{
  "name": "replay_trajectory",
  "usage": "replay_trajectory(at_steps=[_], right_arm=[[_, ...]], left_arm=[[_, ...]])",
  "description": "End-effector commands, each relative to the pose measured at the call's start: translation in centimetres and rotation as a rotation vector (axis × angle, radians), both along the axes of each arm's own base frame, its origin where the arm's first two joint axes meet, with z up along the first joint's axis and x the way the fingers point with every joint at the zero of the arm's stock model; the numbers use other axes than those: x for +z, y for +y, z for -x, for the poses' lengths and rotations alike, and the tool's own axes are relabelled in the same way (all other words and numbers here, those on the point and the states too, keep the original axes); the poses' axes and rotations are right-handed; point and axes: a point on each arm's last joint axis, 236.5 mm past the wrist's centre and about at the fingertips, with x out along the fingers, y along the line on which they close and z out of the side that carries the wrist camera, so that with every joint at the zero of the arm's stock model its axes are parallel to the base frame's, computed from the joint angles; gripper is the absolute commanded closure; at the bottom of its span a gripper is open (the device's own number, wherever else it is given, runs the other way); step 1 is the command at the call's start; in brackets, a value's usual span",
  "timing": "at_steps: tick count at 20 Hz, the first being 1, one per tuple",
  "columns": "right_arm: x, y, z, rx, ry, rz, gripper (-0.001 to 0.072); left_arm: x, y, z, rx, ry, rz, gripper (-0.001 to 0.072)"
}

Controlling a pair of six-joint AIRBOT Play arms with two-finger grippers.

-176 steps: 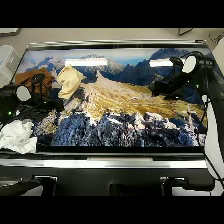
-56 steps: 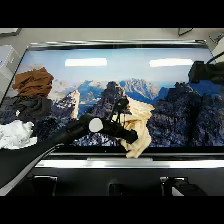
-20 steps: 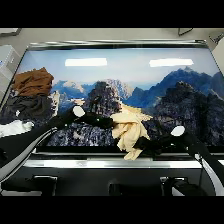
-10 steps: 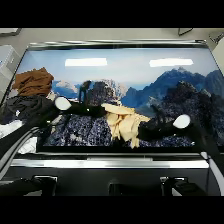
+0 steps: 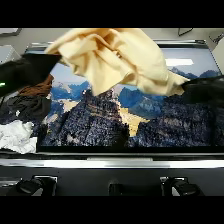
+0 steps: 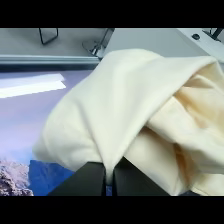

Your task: Fold the clothes and pants, and hang the long-sleeved shirts on hangers.

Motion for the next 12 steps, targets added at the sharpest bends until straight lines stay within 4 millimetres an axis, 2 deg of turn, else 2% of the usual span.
replay_trajectory(at_steps=[1, 4, 6, 7, 9, 10, 12], right_arm=[[-1.9, -0.8, 2.7, -0.062, 0.156, -0.022, 0.0678], [-9.8, 0.4, 4.8, -0.015, 0.444, -0.026, 0.0678], [-16.4, 1.4, 6.7, 0.008, 0.63, -0.051, 0.0678], [-19.8, 1.4, 7.9, 0.0, 0.715, -0.051, 0.0678], [-26.5, 1.1, 10.1, -0.036, 0.837, -0.053, 0.0678], [-29.2, 1.5, 11.2, -0.055, 0.885, -0.082, 0.0678], [-32.6, 2.6, 13.2, -0.079, 0.957, -0.155, 0.0678]], left_arm=[[-1.7, 1.2, 4.3, -0.034, 0.037, -0.14, 0.0688], [-12.6, 0.7, 4.8, -0.1, 0.309, -0.248, 0.0688], [-21.6, 1.2, 5.5, -0.105, 0.491, -0.317, 0.0688], [-26.7, 1.9, 6.5, -0.1, 0.588, -0.366, 0.0688], [-34.3, 2.8, 9.6, -0.106, 0.769, -0.393, 0.0688], [-36.6, 2.8, 11.1, -0.116, 0.838, -0.383, 0.0688], [-39.8, 3.0, 13.0, -0.112, 0.914, -0.375, 0.0688]])
